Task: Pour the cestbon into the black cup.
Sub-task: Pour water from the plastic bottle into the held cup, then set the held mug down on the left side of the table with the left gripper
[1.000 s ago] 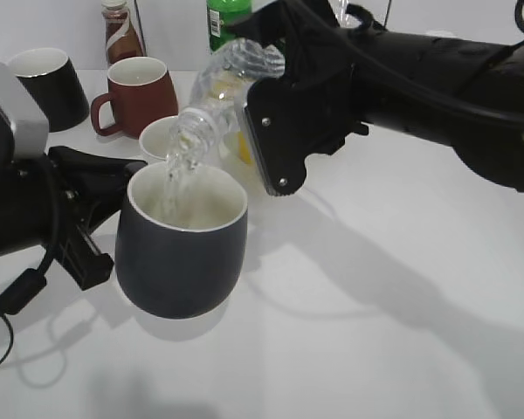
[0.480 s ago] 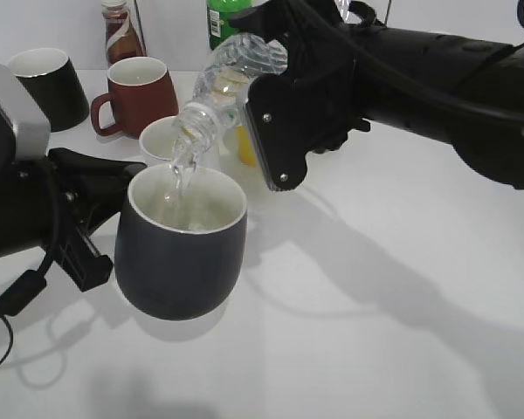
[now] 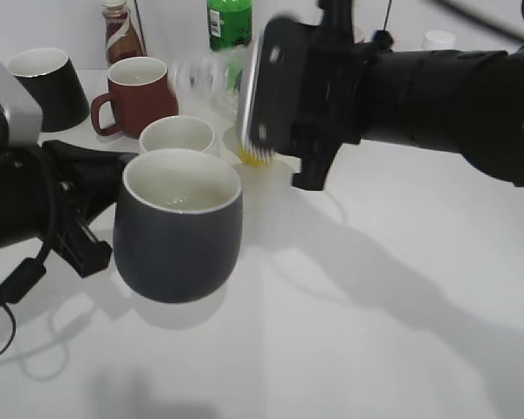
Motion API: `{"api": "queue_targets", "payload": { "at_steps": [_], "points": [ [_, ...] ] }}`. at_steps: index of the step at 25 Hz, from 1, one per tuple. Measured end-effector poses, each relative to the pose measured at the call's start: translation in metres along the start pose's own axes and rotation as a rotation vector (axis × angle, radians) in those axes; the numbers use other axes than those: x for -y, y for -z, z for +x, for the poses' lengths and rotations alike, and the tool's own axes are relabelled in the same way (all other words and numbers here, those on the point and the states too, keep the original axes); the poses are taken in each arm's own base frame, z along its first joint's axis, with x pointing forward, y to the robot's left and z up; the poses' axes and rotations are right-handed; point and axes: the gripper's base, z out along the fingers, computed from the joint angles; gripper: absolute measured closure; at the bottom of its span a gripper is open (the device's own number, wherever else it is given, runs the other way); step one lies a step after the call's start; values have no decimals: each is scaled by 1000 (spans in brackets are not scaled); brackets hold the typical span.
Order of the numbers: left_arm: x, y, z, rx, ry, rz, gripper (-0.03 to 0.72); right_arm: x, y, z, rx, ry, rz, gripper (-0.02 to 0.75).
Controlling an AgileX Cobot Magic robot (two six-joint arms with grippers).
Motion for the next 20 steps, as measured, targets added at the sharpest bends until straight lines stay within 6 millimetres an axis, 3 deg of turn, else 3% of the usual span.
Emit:
{"api": "queue_targets", "payload": {
  "at_steps": [4,7,11,15,20],
  "points": [
    [-10,1,0,17,38,-50,645,6,6,-1,7,-487,17,276],
    [-24,5,-4,85,86,-123,645,13,9,4,7,-746,40,276],
    [-51,13,-5,152,93,-285,645,27,11,25,-24,-999,106,276],
    [-81,21,6,149,137,-455,645,39,14,47,-56,-1098,171,276],
    [-110,18,31,164,177,-580,645,39,15,52,-61,-1080,176,276]
  ]
}}
